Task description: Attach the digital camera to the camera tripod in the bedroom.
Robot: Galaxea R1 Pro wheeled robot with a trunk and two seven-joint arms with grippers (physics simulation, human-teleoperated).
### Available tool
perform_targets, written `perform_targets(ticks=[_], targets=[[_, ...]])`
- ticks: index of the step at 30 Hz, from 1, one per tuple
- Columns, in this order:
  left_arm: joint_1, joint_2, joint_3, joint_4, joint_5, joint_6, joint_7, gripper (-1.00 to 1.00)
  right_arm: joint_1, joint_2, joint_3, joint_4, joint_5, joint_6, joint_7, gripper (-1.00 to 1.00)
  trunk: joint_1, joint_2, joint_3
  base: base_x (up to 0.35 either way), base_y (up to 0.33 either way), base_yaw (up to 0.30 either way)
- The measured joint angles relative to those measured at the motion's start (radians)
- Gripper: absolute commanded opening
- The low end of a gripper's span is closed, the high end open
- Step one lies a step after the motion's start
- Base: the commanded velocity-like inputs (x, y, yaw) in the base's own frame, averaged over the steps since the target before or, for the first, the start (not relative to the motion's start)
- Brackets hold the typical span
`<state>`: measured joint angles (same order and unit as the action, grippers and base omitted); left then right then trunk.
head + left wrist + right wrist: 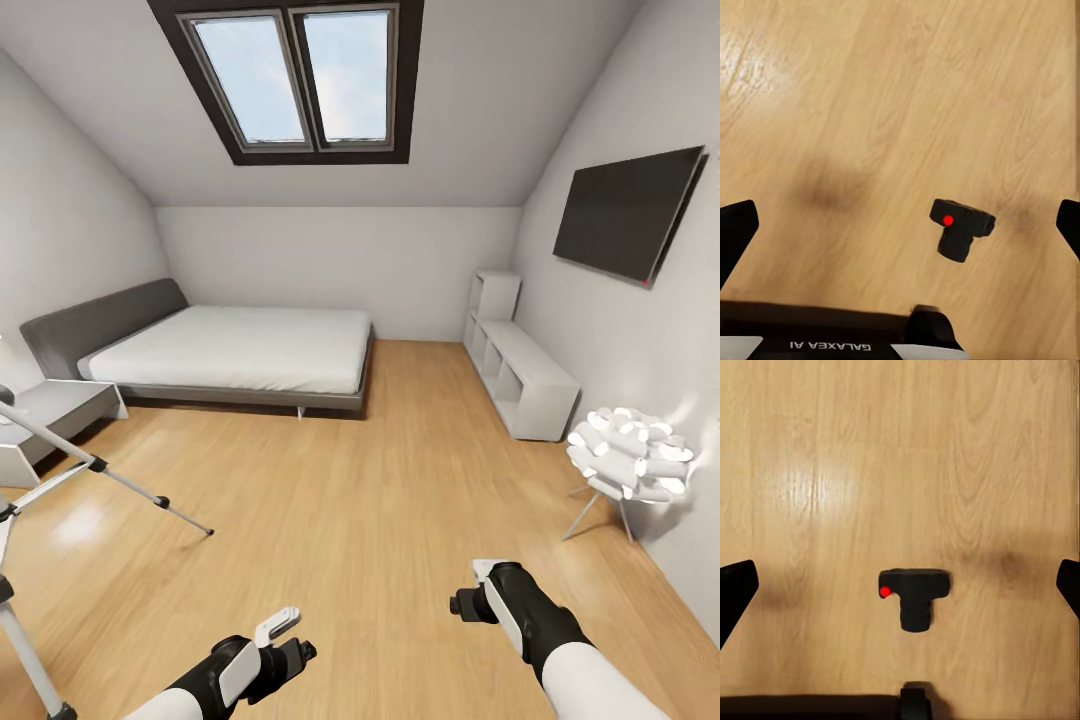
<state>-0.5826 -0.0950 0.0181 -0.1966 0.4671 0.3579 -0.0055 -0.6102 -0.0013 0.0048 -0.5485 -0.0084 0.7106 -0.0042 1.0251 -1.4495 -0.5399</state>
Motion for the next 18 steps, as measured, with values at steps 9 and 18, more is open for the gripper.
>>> perform_targets(ticks=[9,18], targets=[[0.001,0.001,0.000,0.000,0.000,0.001,0.002,1.00,0.000,-0.001,0.000,-0.011,0.000,0.002,0.000,1.00,0.000,0.000,0.000,0.000,-0.284,0.000],[0.001,0.003,0.001,0.000,0.000,0.001,0.002,1.00,0.000,-0.002,0.001,-0.015,0.001,0.003,0.000,1.00,0.000,0.000,0.000,0.000,-0.287,0.001]])
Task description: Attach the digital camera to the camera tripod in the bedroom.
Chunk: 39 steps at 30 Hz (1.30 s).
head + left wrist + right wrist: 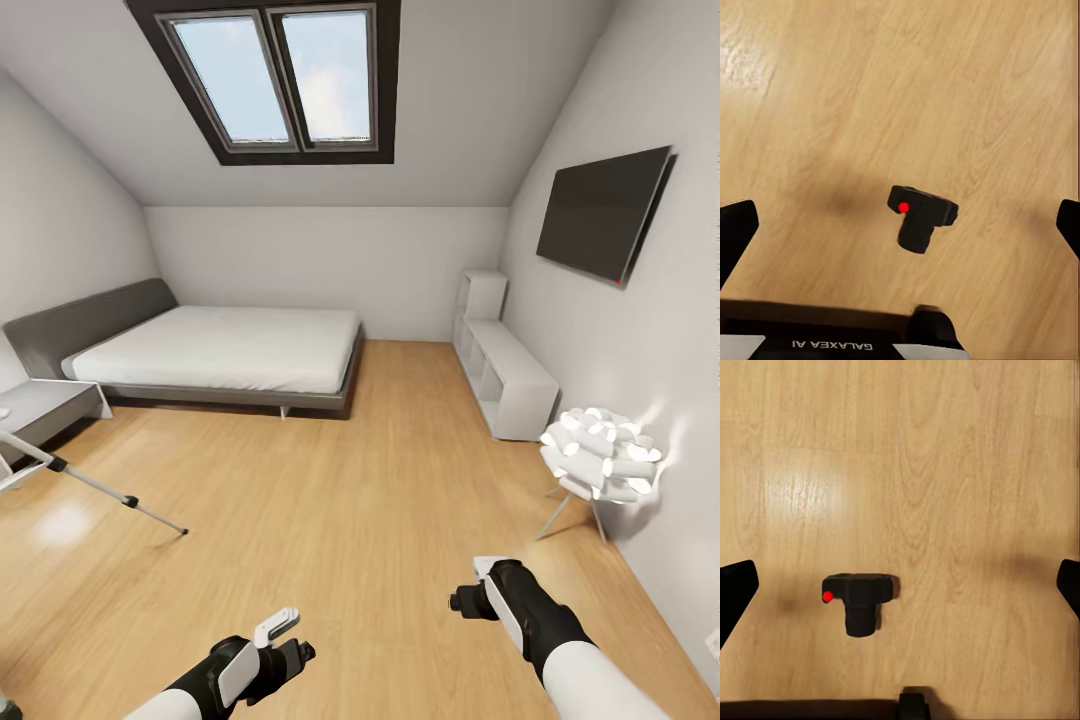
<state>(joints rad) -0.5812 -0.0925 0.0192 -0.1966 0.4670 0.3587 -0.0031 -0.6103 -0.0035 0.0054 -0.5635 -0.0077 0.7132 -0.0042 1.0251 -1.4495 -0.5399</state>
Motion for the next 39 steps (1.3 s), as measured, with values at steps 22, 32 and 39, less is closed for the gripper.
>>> perform_targets(ticks=[22,32,39], targets=[[0.000,0.001,0.000,0.000,0.000,0.001,0.000,1.00,0.000,-0.002,0.001,-0.001,0.001,0.000,0.000,1.00,0.000,0.000,0.000,0.000,-0.296,0.110],[0.000,0.003,0.000,0.000,0.000,0.002,0.000,1.00,0.000,-0.002,0.001,-0.001,0.003,0.001,0.000,1.00,0.000,0.000,0.000,0.000,-0.317,0.229],[0.000,0.002,0.000,0.000,0.000,0.002,0.001,1.00,0.000,-0.002,0.001,-0.001,0.004,0.000,0.000,1.00,0.000,0.000,0.000,0.000,-0.321,0.244]])
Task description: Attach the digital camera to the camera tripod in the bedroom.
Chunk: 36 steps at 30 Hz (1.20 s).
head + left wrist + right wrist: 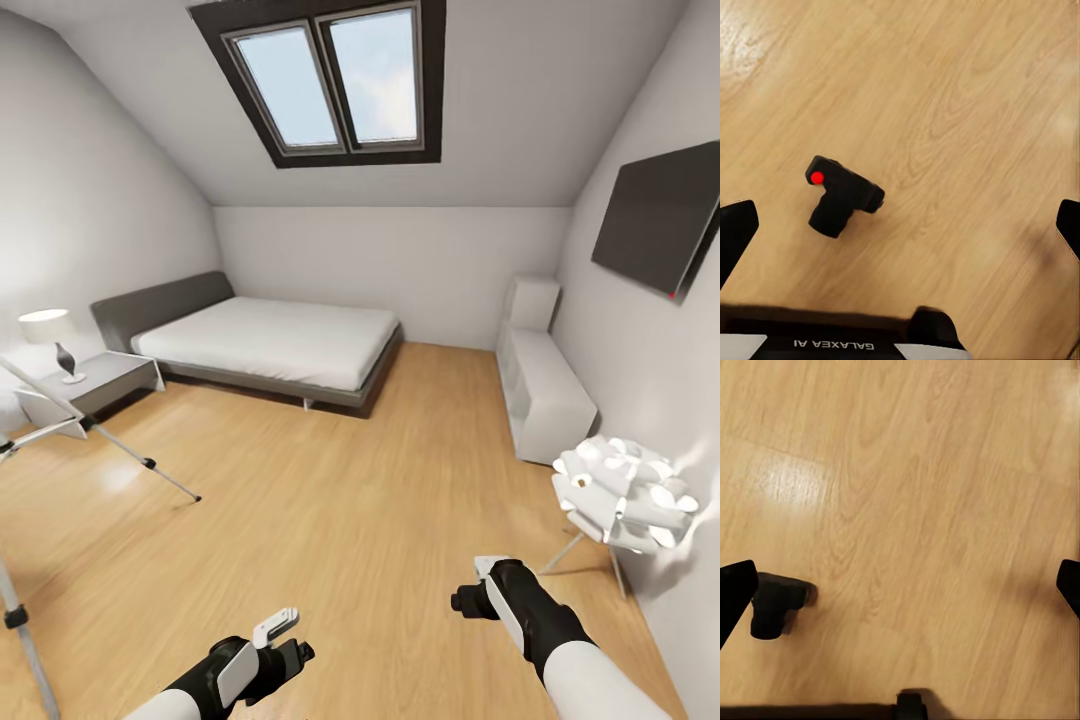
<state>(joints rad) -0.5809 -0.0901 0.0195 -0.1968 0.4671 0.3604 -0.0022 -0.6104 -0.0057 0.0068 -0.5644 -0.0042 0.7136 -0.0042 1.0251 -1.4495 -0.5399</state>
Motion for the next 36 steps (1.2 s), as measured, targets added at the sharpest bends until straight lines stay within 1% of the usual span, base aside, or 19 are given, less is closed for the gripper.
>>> perform_targets(ticks=[3,8,30,36], targets=[[0.000,0.000,0.000,0.000,0.000,0.000,0.000,1.00,0.000,0.000,0.000,0.000,0.000,0.000,0.000,1.00,0.000,0.000,0.000,0.000,-0.284,0.247],[0.000,0.002,0.001,0.000,0.001,0.000,-0.002,1.00,0.000,0.000,0.000,0.000,0.000,0.000,0.000,1.00,0.000,0.000,0.000,0.000,-0.156,0.249],[-0.001,0.000,0.001,0.000,0.003,0.000,-0.003,1.00,0.000,0.000,0.001,0.000,0.002,0.000,0.000,1.00,0.000,0.000,0.000,0.000,-0.030,0.257],[-0.001,-0.002,0.001,0.000,0.003,0.000,-0.002,1.00,0.000,0.002,0.002,0.000,0.002,0.000,0.000,1.00,0.000,0.000,0.000,0.000,-0.173,0.260]])
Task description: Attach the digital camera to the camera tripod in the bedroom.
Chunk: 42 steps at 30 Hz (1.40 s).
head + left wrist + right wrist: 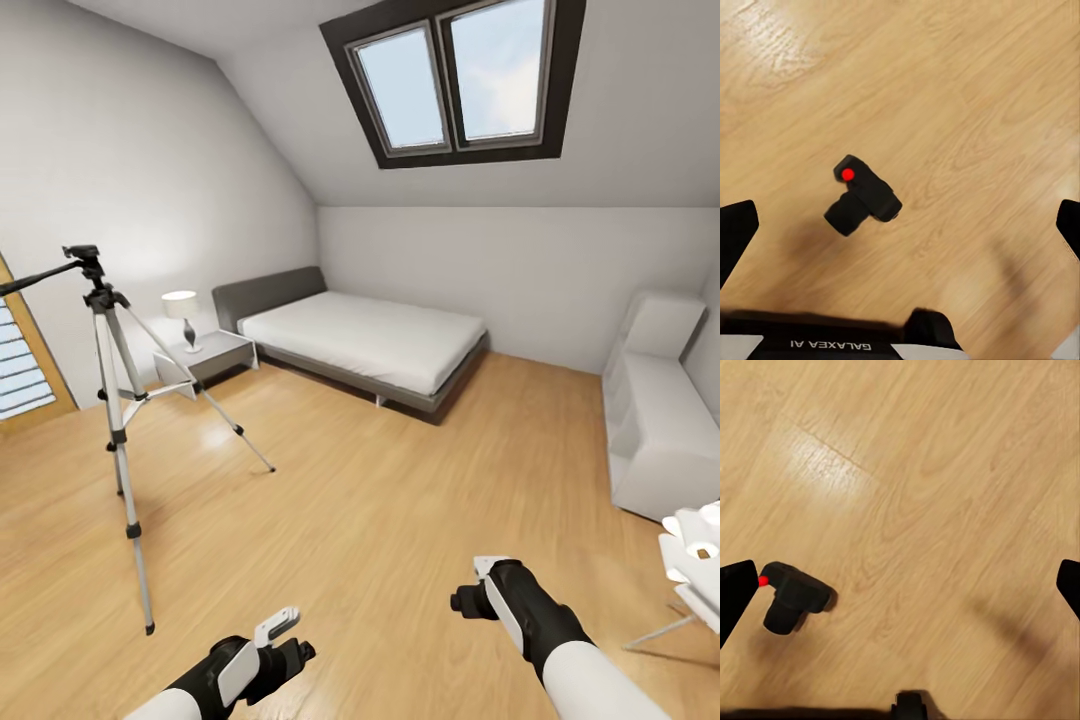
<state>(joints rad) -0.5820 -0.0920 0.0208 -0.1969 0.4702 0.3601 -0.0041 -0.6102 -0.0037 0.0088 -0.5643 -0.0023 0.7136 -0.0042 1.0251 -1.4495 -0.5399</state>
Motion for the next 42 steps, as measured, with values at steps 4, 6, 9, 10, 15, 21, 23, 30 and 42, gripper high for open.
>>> perform_targets(ticks=[4,6,9,10,15,21,23,30,42], targets=[[0.000,-0.001,0.000,0.000,0.000,0.000,0.001,1.00,0.001,0.001,0.000,0.000,0.001,0.000,0.000,1.00,0.000,0.000,0.000,0.000,-0.261,0.260],[0.000,-0.002,0.000,0.000,0.000,0.000,0.002,1.00,0.001,0.002,0.001,0.000,0.001,0.001,0.000,1.00,0.000,0.000,0.000,0.000,-0.293,0.260],[0.000,-0.002,0.000,0.000,0.000,0.000,0.002,1.00,0.001,0.001,0.001,0.000,0.001,0.001,0.000,1.00,0.000,0.000,0.000,0.000,-0.307,0.260],[0.000,-0.003,0.000,0.000,0.000,0.000,0.002,1.00,0.001,0.001,0.001,0.000,0.001,0.001,0.000,1.00,0.000,0.000,0.000,0.000,-0.313,0.260],[0.000,-0.003,0.000,0.000,0.000,0.000,0.003,1.00,0.001,0.001,0.001,0.000,0.001,0.001,0.000,1.00,0.000,0.000,0.000,0.000,-0.309,0.261],[0.000,-0.002,0.000,0.000,0.000,0.000,0.001,1.00,0.001,0.001,0.001,0.000,0.001,0.001,0.000,1.00,0.000,0.000,0.000,0.000,-0.181,0.264],[0.000,-0.002,0.001,0.000,0.001,0.000,0.001,1.00,0.001,0.001,0.001,0.000,0.001,0.001,0.000,1.00,0.000,0.000,0.000,0.000,-0.094,0.272],[0.000,-0.003,0.001,0.000,0.002,0.000,0.001,1.00,0.001,-0.001,0.001,0.001,0.001,-0.001,0.000,1.00,0.000,0.000,0.000,0.000,-0.045,0.278],[-0.006,-0.020,0.006,0.000,0.073,0.005,0.013,1.00,0.001,-0.003,0.001,0.000,0.000,-0.001,0.001,1.00,0.000,0.000,0.000,0.000,-0.009,0.185]])
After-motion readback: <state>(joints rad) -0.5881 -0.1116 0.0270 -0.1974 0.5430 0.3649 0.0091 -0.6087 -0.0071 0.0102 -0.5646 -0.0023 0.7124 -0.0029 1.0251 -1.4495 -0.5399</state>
